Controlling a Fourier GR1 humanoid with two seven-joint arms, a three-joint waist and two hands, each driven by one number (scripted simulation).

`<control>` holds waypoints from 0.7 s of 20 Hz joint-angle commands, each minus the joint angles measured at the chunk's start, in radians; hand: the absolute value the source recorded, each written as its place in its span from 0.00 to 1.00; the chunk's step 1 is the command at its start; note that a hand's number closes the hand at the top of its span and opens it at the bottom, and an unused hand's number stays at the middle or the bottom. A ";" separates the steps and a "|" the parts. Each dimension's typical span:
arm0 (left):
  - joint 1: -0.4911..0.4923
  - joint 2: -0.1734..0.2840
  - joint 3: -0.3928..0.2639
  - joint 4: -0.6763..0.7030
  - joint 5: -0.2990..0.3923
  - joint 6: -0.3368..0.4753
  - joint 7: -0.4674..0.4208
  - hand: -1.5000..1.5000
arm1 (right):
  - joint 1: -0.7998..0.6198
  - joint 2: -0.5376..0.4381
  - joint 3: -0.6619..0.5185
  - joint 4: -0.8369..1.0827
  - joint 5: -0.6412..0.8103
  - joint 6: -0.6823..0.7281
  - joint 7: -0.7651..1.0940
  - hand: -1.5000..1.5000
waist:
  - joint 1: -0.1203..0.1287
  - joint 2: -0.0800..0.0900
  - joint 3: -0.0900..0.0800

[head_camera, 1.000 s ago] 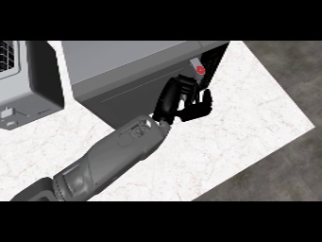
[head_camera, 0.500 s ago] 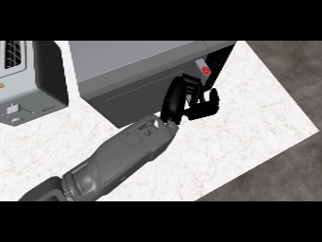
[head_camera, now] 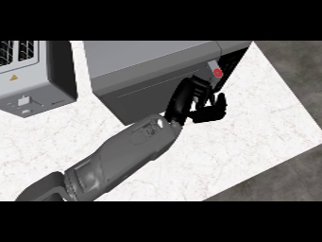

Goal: Pick up the milk, place it into the microwave and close the microwave

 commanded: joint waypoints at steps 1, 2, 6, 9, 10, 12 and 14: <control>0.007 0.068 0.080 0.141 0.022 0.024 -0.029 1.00 | 0.007 -0.004 -0.030 -0.010 -0.014 -0.015 0.005 0.00 | 0.049 0.004 -0.001; 0.001 0.073 0.076 0.150 0.027 0.023 -0.022 1.00 | 0.019 -0.011 -0.030 -0.020 -0.018 -0.010 0.014 0.00 | 0.045 -0.001 -0.001; -0.014 0.089 0.067 0.163 0.042 0.011 -0.041 0.00 | 0.028 -0.015 -0.051 -0.029 -0.032 -0.023 0.024 0.00 | 0.069 -0.003 -0.001; -0.001 0.115 0.063 0.169 0.064 -0.010 -0.050 0.00 | 0.043 -0.024 -0.069 -0.045 -0.038 -0.026 0.033 0.00 | 0.085 -0.006 -0.003; 0.003 0.103 0.054 0.167 0.066 -0.022 -0.061 0.00 | 0.038 -0.021 -0.067 -0.047 -0.045 -0.034 0.038 0.00 | 0.100 -0.001 -0.004; -0.009 0.107 0.053 0.166 0.078 -0.034 -0.061 0.00 | 0.048 -0.019 -0.081 -0.053 -0.052 -0.033 0.035 0.00 | 0.091 -0.002 -0.001; -0.007 0.101 0.050 0.171 0.088 -0.037 -0.067 0.00 | 0.061 -0.013 -0.072 -0.071 -0.063 -0.037 0.046 0.00 | 0.105 -0.007 -0.002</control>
